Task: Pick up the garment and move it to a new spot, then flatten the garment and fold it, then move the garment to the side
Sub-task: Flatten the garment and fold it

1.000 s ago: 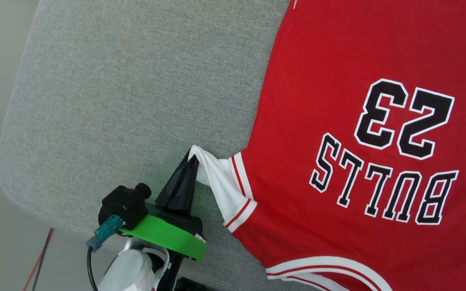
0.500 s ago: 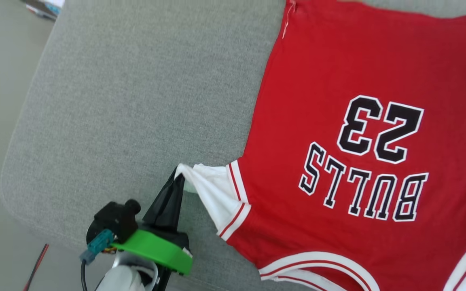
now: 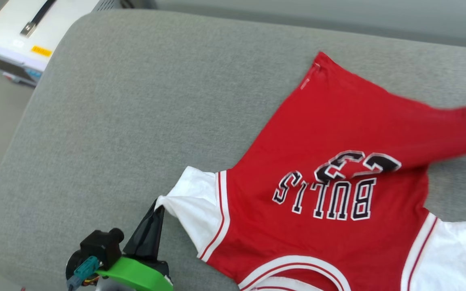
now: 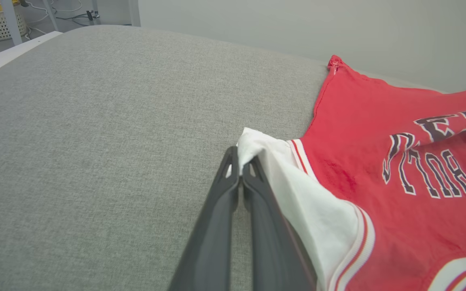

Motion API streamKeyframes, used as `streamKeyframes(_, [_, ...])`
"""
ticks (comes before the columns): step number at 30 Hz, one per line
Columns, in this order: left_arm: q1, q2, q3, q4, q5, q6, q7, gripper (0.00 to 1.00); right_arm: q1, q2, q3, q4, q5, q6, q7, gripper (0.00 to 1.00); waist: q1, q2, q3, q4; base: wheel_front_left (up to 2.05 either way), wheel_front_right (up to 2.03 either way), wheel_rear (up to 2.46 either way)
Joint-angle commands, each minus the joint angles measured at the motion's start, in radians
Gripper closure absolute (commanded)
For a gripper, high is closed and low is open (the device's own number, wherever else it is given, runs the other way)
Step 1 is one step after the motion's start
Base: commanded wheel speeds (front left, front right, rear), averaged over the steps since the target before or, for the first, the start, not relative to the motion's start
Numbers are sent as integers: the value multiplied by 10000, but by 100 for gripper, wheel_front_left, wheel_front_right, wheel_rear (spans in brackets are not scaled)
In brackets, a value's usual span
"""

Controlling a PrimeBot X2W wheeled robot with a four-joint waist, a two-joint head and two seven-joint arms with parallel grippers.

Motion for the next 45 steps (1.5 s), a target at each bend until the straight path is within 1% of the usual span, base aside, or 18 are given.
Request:
streamKeyframes(1, [208,120,78,-56,-76,101,42,100,665,-108,-209,-168,78,-7,-140,100,1,0,-607,-657,0,0,0])
streamKeyframes(3, [367,178,131,-134,-115,161,66,100,1614,-190,-615,-370,97,-7,-291,100,1,0,-690,-810,0,0,0])
streamKeyframes(7, [559,252,166,-181,-185,211,116,100,3651,184,-1719,-628,227,-7,-615,100,1,0,-807,-1015,0,0,0])
streamKeyframes(9, [610,287,179,-175,-202,232,127,100,4722,501,-2291,-776,196,-7,-710,100,1,0,-836,-1080,0,0,0])
streamKeyframes(12, [659,337,203,-145,-236,256,137,100,6256,1152,-3118,-1076,104,-7,-710,100,1,0,-844,-1184,0,0,0])
streamKeyframes(16, [680,378,223,-59,-263,280,124,100,7838,1957,-3733,-1305,-339,-7,-382,100,1,0,-831,-1271,0,0,0])
streamKeyframes(19, [643,371,214,12,-270,293,106,100,8425,2692,-4086,-1208,-472,-7,-181,100,1,0,-792,-1283,0,0,0])
streamKeyframes(22, [593,368,212,78,-290,289,85,100,8595,3167,-4398,-1289,-696,-7,-239,100,1,0,-753,-1293,0,0,0])
streamKeyframes(23, [583,373,219,96,-296,289,79,100,8550,3264,-4528,-1365,-756,-7,-305,84,1,0,-751,-1301,0,0,0])
streamKeyframes(24, [571,383,228,119,-303,291,71,100,8474,3317,-4652,-1504,-854,-7,-355,0,1,0,-750,-1308,0,0,0])
streamKeyframes(29, [521,412,224,187,-309,286,42,100,7812,3245,-5231,-2505,-1023,-7,-537,0,1,0,-773,-1285,0,0,0])
streamKeyframes(33, [417,399,175,182,-296,268,19,100,6917,2848,-5494,-3540,-1024,-7,-522,0,1,0,-696,-1182,0,0,0])
streamKeyframes(35, [329,381,120,173,-272,252,12,100,6347,2572,-5418,-3947,-1052,-7,-369,0,1,0,-604,-1091,0,0,0])
streamKeyframes(39, [109,328,-31,143,-195,206,-7,100,4948,1848,-4761,-4543,-1164,-7,306,0,1,0,-333,-865,0,0,0])
streamKeyframes(42, [-117,286,-143,151,-143,161,-19,100,3755,1572,-3882,-4595,-1141,-7,1047,0,1,0,-88,-681,0,0,0])
streamKeyframes(45, [-346,225,-234,156,-94,126,-38,100,2606,1432,-2970,-4242,-1206,-7,1814,0,1,0,132,-505,0,0,0])
